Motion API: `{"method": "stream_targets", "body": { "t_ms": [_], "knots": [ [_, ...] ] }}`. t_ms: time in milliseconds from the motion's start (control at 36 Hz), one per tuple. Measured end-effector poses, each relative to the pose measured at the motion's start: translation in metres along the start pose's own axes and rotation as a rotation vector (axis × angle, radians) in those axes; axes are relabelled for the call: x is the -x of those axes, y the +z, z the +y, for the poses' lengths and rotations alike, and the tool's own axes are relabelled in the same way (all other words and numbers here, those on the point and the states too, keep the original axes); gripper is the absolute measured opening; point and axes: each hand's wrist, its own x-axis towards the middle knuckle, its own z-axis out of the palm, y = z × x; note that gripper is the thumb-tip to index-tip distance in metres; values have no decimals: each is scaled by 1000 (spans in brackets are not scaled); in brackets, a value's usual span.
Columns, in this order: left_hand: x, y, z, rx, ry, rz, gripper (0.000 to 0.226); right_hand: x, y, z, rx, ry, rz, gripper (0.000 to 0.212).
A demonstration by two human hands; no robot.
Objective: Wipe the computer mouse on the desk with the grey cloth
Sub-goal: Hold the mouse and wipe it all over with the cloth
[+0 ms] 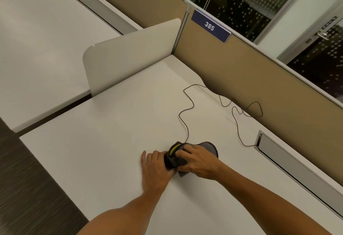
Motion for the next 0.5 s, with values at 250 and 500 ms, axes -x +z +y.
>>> {"method": "stream_targets", "body": {
  "t_ms": [250, 500],
  "knots": [
    [0, 7, -5, 40, 20, 18, 62, 48, 9, 24, -319, 814, 211, 45],
    [0, 9, -5, 29, 33, 48, 62, 24, 18, -3, -656, 1065, 124, 46]
  ]
}}
